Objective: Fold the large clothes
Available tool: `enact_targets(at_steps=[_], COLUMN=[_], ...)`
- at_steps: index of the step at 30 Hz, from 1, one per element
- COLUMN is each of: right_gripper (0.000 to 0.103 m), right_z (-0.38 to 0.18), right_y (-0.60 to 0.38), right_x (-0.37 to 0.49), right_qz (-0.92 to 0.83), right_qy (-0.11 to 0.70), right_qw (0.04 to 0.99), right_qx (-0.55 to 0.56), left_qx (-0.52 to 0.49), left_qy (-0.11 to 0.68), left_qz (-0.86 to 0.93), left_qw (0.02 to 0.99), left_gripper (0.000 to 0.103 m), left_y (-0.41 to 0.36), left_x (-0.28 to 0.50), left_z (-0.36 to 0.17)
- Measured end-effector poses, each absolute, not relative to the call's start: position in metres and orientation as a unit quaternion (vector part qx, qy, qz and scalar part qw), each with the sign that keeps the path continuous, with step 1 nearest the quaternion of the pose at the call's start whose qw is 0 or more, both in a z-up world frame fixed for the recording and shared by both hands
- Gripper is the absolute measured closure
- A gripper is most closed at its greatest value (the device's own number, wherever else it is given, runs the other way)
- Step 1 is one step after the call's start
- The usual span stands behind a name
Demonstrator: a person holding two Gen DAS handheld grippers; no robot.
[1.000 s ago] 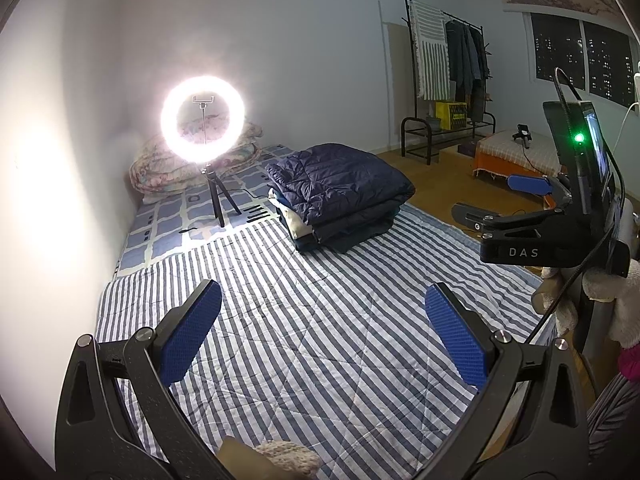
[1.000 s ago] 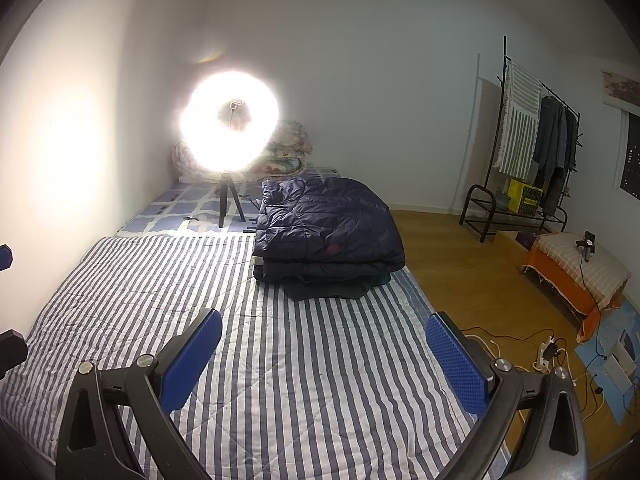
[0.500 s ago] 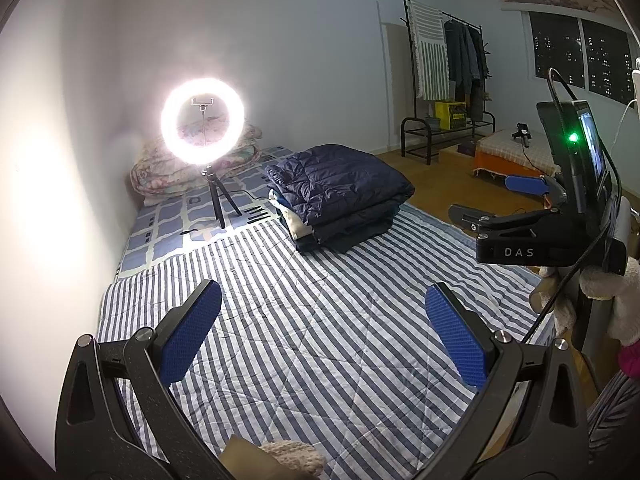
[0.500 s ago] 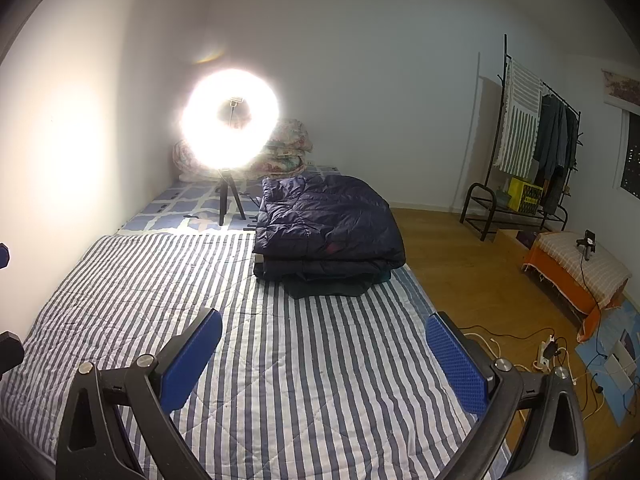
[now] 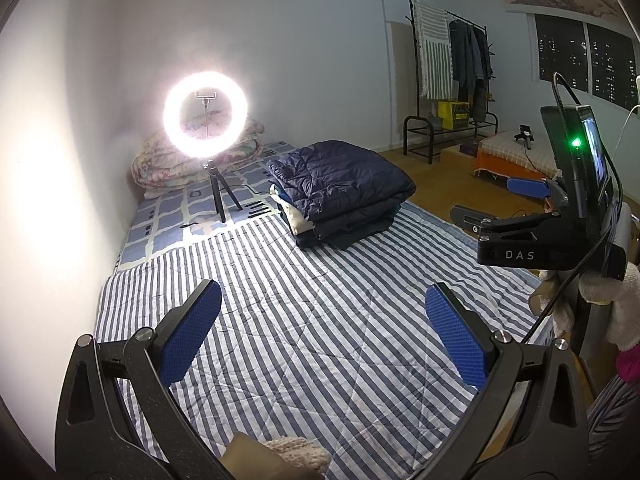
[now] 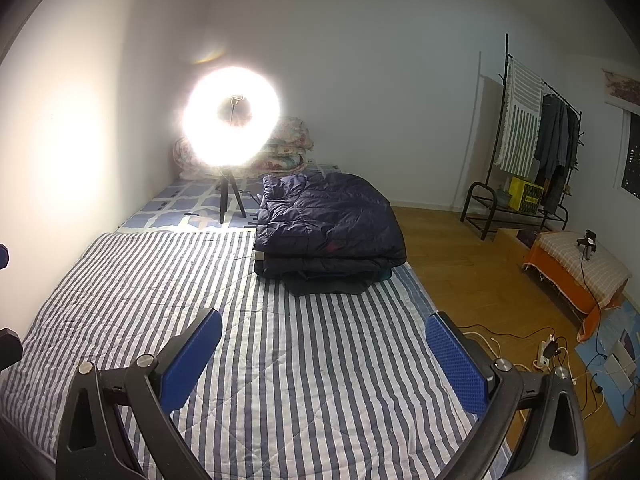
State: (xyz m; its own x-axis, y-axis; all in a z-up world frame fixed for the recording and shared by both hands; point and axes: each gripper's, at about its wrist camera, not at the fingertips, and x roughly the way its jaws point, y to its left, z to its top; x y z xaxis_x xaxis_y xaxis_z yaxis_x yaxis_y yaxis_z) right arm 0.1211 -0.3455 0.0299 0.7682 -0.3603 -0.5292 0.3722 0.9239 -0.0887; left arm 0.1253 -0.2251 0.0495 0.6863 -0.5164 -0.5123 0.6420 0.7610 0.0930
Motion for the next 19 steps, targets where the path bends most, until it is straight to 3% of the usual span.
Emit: enact_targets(at_steps=[19], right_gripper=[0.0], right_z=[0.02], right_y=[-0.341], right_x=[0.1242], right_qz=[-0.191], right_qy=[0.284], right_qw=[0.939], right_qx=[0.007], left_qx=[0.139], left_qy=[0.227], left_qz=[-0.304], left_qw=[0.915], left_gripper=[0.0], left_y=[-0.2184], left_x=[0.1288], left_z=[0.0439])
